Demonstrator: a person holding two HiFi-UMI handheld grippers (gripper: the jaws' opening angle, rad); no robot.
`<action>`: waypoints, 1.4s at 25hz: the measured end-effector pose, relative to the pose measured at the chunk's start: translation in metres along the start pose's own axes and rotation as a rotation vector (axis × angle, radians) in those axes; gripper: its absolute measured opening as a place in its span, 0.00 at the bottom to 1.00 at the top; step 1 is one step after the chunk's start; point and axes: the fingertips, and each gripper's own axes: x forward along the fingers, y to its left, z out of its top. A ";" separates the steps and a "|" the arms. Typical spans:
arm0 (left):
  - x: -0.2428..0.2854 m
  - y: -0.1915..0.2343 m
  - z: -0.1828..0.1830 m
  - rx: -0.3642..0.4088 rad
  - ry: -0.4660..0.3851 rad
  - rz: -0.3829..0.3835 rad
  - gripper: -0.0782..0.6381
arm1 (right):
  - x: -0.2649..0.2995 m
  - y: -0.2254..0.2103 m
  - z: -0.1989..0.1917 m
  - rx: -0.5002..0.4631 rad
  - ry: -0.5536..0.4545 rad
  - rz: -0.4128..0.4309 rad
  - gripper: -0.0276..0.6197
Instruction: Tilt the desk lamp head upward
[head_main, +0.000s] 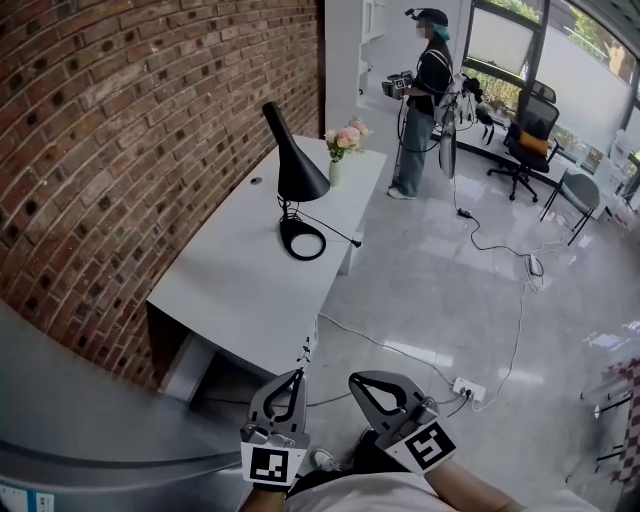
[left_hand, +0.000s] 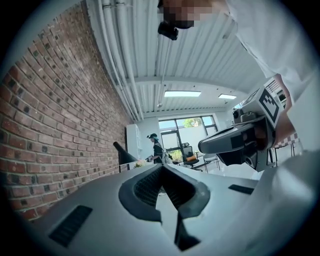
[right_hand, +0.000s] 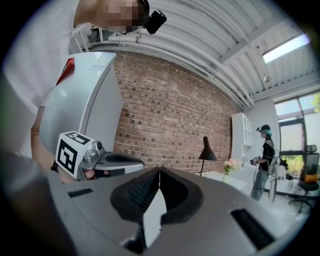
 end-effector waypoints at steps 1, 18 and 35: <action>0.000 0.001 -0.003 -0.026 0.003 0.002 0.12 | -0.001 0.000 -0.001 0.003 0.007 -0.008 0.07; 0.096 0.007 -0.021 -0.054 0.017 0.013 0.12 | 0.039 -0.089 -0.015 0.022 -0.021 0.014 0.07; 0.248 0.018 -0.030 -0.055 0.049 0.134 0.12 | 0.078 -0.241 -0.035 0.034 -0.054 0.116 0.07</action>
